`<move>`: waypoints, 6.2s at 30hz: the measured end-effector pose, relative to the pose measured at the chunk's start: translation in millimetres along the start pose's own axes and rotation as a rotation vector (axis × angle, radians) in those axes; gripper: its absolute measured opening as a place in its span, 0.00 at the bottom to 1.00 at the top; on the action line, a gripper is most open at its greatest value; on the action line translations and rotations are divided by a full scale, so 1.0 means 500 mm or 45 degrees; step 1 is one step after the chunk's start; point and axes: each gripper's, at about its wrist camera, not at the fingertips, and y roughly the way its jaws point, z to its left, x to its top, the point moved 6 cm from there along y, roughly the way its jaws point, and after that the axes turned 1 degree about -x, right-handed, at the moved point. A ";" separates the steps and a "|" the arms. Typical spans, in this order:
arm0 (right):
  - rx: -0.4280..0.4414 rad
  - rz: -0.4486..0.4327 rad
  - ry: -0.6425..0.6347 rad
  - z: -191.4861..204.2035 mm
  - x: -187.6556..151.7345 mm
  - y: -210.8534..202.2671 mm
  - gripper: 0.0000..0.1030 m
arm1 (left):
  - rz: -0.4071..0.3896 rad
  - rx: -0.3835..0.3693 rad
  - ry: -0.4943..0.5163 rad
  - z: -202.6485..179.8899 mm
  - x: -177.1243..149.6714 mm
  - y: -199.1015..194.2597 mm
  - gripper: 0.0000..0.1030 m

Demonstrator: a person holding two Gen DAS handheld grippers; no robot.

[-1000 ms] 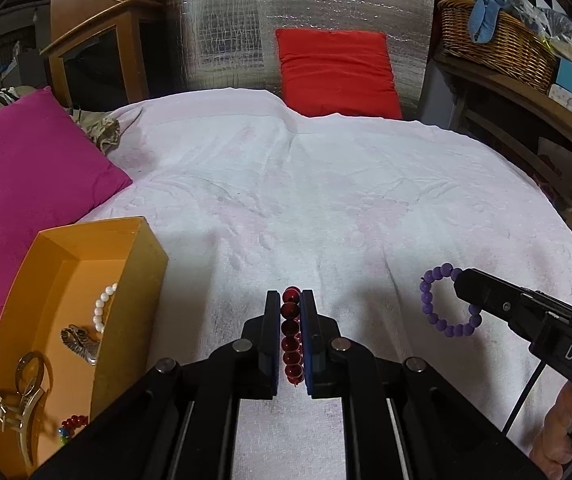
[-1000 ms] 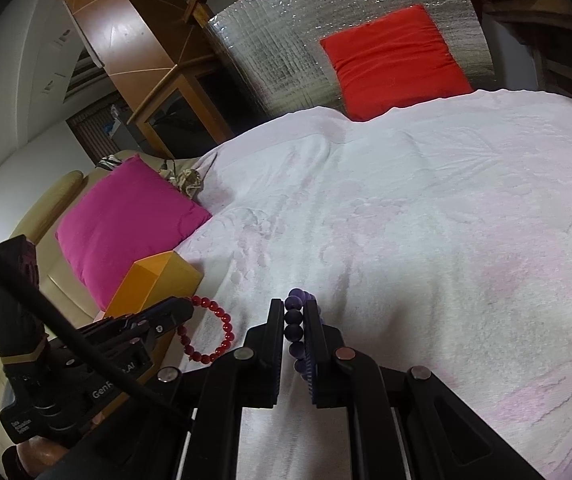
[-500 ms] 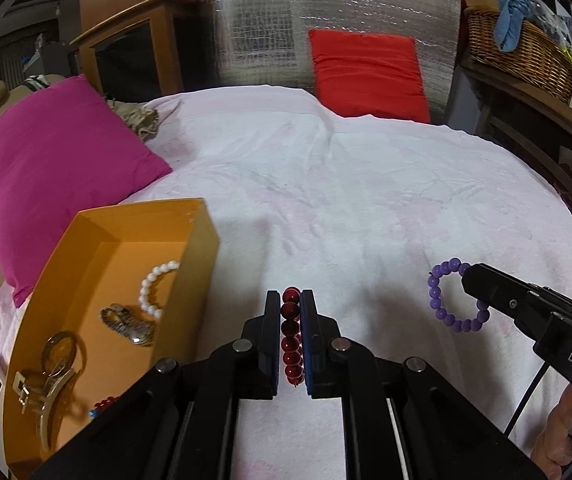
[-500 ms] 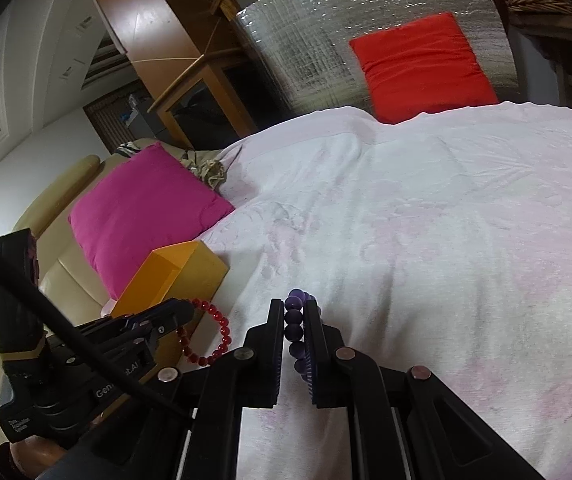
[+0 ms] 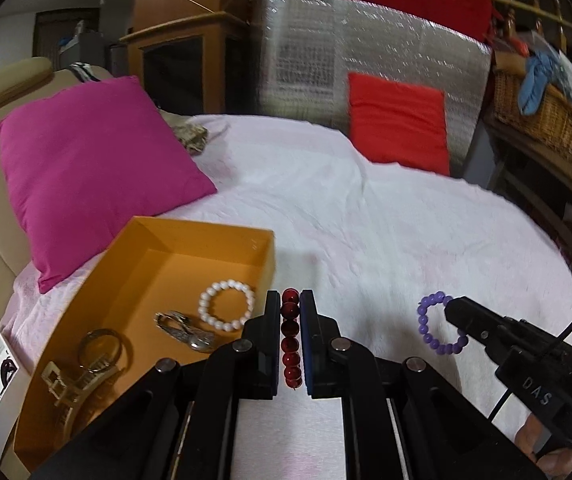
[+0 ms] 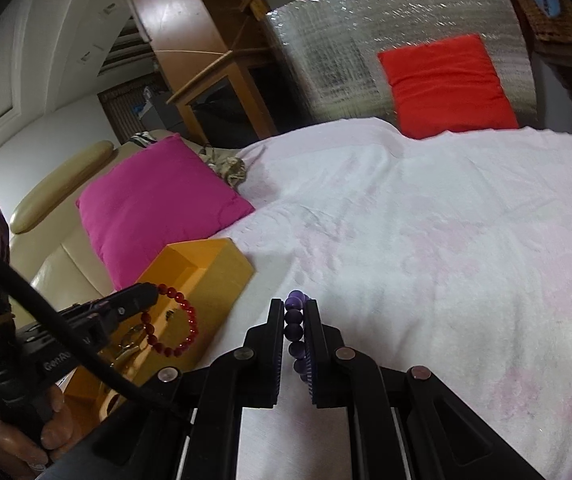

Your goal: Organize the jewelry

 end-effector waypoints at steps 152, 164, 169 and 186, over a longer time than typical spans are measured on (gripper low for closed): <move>0.192 0.065 -0.263 0.268 -0.065 -0.166 0.19 | -0.111 0.690 -0.002 0.150 -0.054 -0.296 0.87; 0.228 -0.022 -0.295 0.306 -0.046 -0.316 0.37 | -0.149 0.644 0.029 0.102 -0.058 -0.454 0.87; 0.248 -0.049 -0.321 0.329 -0.051 -0.355 0.49 | -0.167 0.642 0.042 0.088 -0.060 -0.485 0.87; 0.226 -0.061 -0.312 0.345 -0.052 -0.372 0.49 | -0.162 0.695 -0.004 0.128 -0.079 -0.521 0.87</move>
